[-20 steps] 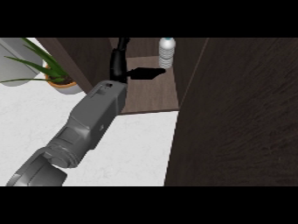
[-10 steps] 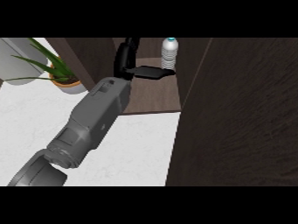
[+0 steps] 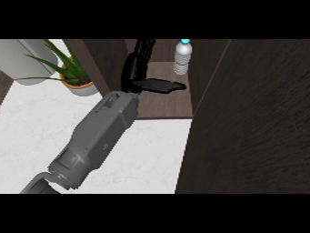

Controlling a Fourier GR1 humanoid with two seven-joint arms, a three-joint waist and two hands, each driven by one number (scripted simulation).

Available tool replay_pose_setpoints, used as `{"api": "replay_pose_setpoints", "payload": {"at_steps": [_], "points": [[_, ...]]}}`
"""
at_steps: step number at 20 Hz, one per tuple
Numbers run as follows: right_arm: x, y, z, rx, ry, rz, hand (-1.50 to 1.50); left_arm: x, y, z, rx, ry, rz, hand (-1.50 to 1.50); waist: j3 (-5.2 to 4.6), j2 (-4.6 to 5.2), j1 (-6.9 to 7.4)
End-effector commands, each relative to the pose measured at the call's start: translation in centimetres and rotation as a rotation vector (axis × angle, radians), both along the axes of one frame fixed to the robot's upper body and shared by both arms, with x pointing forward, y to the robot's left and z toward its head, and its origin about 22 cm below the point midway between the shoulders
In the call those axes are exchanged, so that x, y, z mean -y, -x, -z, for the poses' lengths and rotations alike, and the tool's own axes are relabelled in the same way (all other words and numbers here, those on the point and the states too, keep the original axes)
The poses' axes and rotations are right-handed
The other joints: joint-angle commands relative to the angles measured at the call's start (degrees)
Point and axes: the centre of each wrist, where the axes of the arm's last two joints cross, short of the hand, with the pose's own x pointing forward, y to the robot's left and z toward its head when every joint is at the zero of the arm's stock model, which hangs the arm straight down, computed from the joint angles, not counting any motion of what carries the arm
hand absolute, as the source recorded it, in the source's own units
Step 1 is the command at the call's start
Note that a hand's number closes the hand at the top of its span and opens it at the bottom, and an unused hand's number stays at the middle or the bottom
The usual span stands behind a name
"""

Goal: Pick up the bottled water, place it into the cabinet and close the cabinet

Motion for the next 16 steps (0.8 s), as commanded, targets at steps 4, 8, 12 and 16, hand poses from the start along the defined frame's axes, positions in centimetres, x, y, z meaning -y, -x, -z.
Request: {"api": "replay_pose_setpoints", "payload": {"at_steps": [4, 8, 12, 16], "points": [[0.9, 2.1, -2.3, 0.042, 0.035, -0.004, -1.5, -0.6, 4.5, 3.2, -0.047, 0.058, 0.039, 1.5, 0.02, -0.42, 1.7], [0.6, 0.2, -0.9, 0.04, 0.181, -0.05, -1.5, -1.7, 6.2, 2.3, -0.046, 0.047, 0.052, 1.5, 0.02, -0.4, 2.45], [0.9, 1.7, -2.1, -0.023, 0.24, -0.161, 1.5, -4.6, 9.2, 2.8, -0.068, 0.018, 0.053, 1.5, 0.04, -0.7, 2.6], [-0.6, 0.8, -2.3, -0.076, 0.235, -0.245, 1.5, -5.8, 12.6, 2.2, -0.041, 0.042, 0.046, 1.5, -0.02, -0.23, 2.97]]}}
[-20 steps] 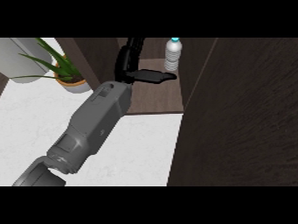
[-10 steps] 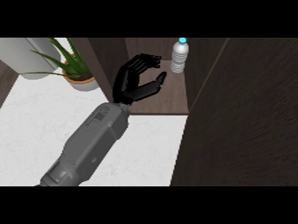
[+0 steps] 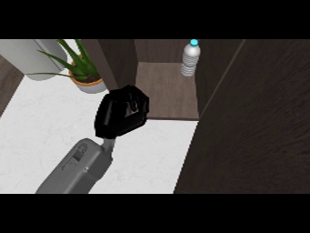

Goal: Pick up the bottled water, place it into the cabinet and close the cabinet

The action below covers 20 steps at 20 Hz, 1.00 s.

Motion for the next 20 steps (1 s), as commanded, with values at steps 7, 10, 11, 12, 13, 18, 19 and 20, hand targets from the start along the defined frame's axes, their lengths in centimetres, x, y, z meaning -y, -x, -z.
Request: {"api": "replay_pose_setpoints", "payload": {"at_steps": [7, 10, 11, 12, 13, 18, 19, 20], "points": [[-3.6, 2.0, -2.5, -0.077, -0.061, -0.154, 1.5, -7.1, 7.3, -1.9, 0.007, -0.014, -0.051, 1.5, -0.04, 0.37, -0.94], [-6.9, 0.5, -1.4, -0.081, -0.06, -0.195, 1.5, -8.6, 10.0, -0.7, 0.018, -0.014, -0.052, 1.5, -0.1, 0.38, -0.34], [-6.5, 1.5, -2.6, -0.094, -0.063, -0.229, 1.5, -9.5, 9.0, -1.1, 0.018, -0.028, -0.087, 1.5, -0.09, 0.44, -0.89], [-7.5, 1.7, -1.9, -0.091, -0.046, -0.237, 1.5, -8.2, 10.9, 0.9, -0.002, 0.013, -0.082, 1.5, -0.1, 0.38, -1.07], [-9.3, -0.1, -1.5, -0.093, -0.078, -0.256, 1.5, -9.6, 10.0, 0.0, 0.013, -0.013, -0.098, 1.5, -0.08, 0.57, -0.72], [-13.1, 0.2, -2.0, -0.076, -0.044, -0.333, 1.5, -13.6, 10.6, -1.4, 0.025, 0.023, -0.131, 1.5, -0.12, 0.56, -0.41], [-13.8, 0.7, -1.9, -0.052, -0.007, -0.344, 1.5, -12.1, 11.7, 0.2, 0.028, 0.025, -0.139, 1.5, -0.17, 0.45, -0.35], [-13.5, -0.3, -2.7, -0.003, 0.032, -0.318, 1.5, -14.6, 11.5, -1.3, 0.032, 0.008, -0.134, 1.5, -0.2, 0.43, 0.21]]}}
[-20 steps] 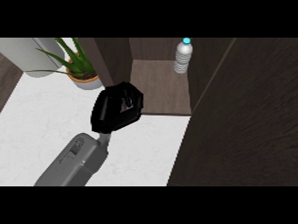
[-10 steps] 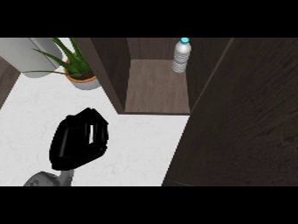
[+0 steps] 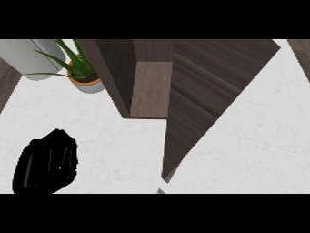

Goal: Pick up the bottled water, place it into the cabinet and close the cabinet

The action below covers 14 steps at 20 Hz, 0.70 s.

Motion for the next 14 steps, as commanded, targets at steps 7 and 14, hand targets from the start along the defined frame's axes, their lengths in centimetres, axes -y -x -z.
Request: {"api": "replay_pose_setpoints", "payload": {"at_steps": [7, 14], "points": [[-6.1, -2.7, -1.4, 0.126, -0.039, 0.036, 1.5, -3.0, 1.8, 0.2, 0.005, 0.011, -0.005, 1.5, -0.13, 0.26, 0.91], [-6.8, -7.1, -1.9, 0.056, -0.085, 0.172, 1.5, -4.3, 3.3, -0.2, 0.017, 0.012, 0.012, 1.5, -0.03, 0.66, 2.44]]}}
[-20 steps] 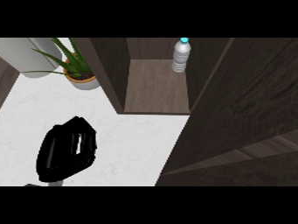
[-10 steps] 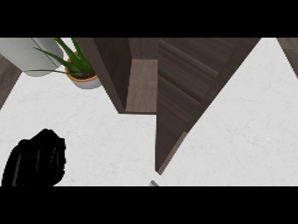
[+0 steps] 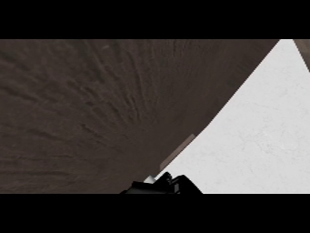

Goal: Pick up the bottled water, place it into the cabinet and close the cabinet

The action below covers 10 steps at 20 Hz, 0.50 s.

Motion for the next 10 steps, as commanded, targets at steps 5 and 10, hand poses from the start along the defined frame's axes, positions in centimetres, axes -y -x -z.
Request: {"api": "replay_pose_setpoints", "payload": {"at_steps": [5, 10], "points": [[-4.2, -10.1, -1.3, -0.149, -0.094, 0.069, 1.5, -3.4, 1.1, -1.1, 0.007, -0.019, 0.004, 1.5, 0.18, 0.42, 0.33], [-2.0, -15.7, -0.6, -0.247, -0.12, 0.014, 1.5, -4.7, 2.0, -0.4, 0.003, -0.014, -0.013, 1.5, 0.19, 0.21, -1.06]]}}
